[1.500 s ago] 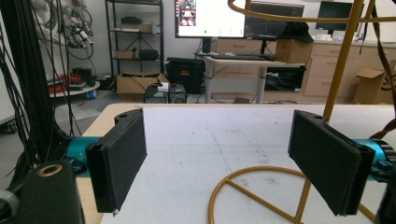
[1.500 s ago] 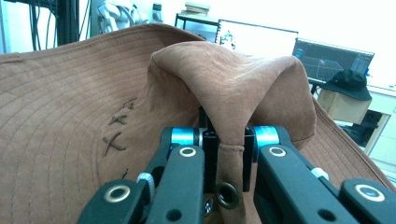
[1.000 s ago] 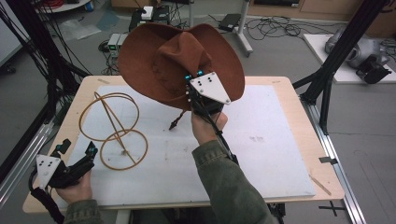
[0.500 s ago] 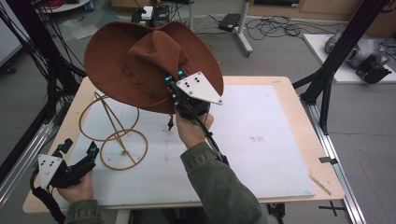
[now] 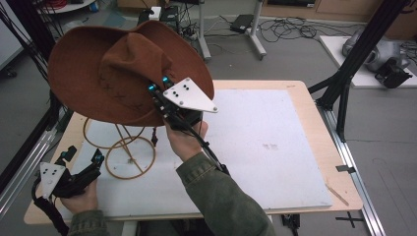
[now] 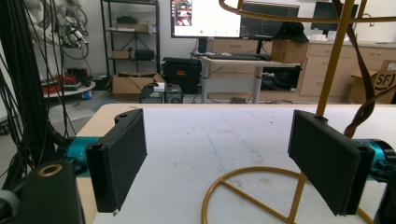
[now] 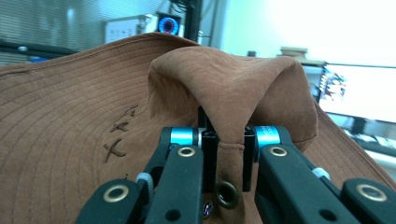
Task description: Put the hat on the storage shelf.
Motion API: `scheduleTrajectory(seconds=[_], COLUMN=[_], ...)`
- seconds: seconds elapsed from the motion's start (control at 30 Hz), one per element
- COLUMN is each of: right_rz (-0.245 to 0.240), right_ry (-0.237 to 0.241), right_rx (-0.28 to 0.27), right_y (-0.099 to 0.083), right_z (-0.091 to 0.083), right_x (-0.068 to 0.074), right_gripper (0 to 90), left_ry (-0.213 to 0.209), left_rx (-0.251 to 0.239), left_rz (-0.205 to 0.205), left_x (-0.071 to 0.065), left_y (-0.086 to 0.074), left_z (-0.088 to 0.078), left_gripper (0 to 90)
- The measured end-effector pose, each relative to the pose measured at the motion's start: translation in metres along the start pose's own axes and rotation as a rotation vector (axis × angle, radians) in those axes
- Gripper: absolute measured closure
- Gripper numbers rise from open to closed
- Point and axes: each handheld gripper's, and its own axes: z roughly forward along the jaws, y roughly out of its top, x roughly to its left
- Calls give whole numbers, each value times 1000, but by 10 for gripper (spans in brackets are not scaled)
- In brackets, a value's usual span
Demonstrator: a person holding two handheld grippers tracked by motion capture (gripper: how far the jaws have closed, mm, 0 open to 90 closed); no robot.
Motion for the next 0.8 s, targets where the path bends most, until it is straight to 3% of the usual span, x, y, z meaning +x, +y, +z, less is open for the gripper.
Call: scheduleTrajectory(seconds=[0.07,0.3,0.6,0.8], right_rz=[-23,-28,-32,-43], right_ry=[52,137,167,195], right_rx=[-22,-41,-33,11], right_y=[1,2,-2,-20], right_z=[2,6,10,17], right_x=[7,17,26,36], right_gripper=[856,856,855,854], left_ry=[-1,-2,12,22], left_rx=[4,2,-5,-8], left_rz=[0,0,-23,-32], left_x=[0,0,4,7], left_y=[-1,-1,-1,-1], left_z=[1,1,-2,-5], left_gripper=[196,196,196,196])
